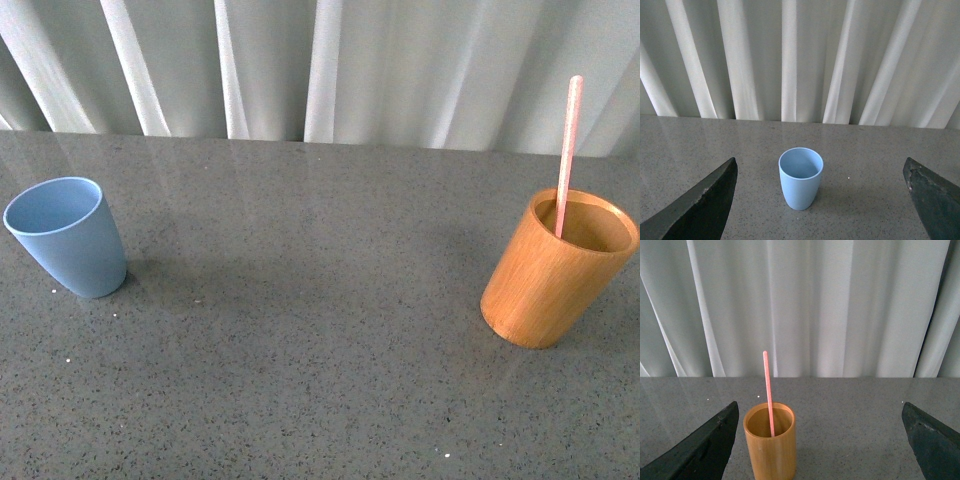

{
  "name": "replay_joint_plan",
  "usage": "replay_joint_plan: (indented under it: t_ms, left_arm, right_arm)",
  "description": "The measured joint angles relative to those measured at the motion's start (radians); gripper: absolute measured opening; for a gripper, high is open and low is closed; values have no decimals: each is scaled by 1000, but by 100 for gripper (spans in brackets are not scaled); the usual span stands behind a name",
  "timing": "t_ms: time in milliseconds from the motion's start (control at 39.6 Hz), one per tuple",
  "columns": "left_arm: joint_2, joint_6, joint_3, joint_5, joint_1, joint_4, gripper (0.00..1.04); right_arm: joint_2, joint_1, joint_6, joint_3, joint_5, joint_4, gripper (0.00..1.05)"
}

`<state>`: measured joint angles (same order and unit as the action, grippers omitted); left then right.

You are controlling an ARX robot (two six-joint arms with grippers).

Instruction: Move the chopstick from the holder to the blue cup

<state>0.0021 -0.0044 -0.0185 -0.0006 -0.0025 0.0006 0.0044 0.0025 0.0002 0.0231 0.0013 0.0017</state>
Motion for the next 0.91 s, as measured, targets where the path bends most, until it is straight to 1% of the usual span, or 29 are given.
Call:
replay_joint_plan:
  t_ms: [101,126,177,202,252,278,404,555,606,682,707,757,833,909]
  left_arm:
    - [0,0,0,0,0,0,98]
    - [3,-5,-2,-18,-4,-4,98]
    - [58,-57,-34,-192,-59,-104,98]
    - [91,-91,-51,-259,-79,-143,98]
    - [163,-139,-72,-375,-93,-195,98]
    - [194,-165,-76,-395,-93,-208,98]
    - [319,-237,-104,-353,-39,-187,98]
    - [492,-223,-191,-273,66,-61,98]
    - [566,-214,-236,-241,97,-47,98]
    - [708,-184,-314,-220,128,-45,98]
    - [767,-176,-348,-192,135,-52,98]
    - [863,-159,-407,-154,137,-85,98]
    - [989,-135,-485,-124,127,-125,98]
    - [1138,-122,-585,-119,97,-171,98]
  right_arm:
    - [0,0,0,0,0,0,95]
    - [0,0,0,0,0,0,95]
    - [0,0,0,0,0,0,95]
    - [0,0,0,0,0,0,95]
    - [0,0,0,0,1,0,95]
    - [0,0,0,0,1,0,95]
    - [0,0,0,0,-1,0,95]
    - [0,0,0,0,0,0,95]
    - [0,0,0,0,0,0,95]
    - [0,0,0,0,0,0,95]
    - [0,0,0,0,0,0,95]
    - [0,0,0,0,0,0,95]
    - [0,0,0,0,-1,0,95]
    - [0,0,0,0,0,0,95]
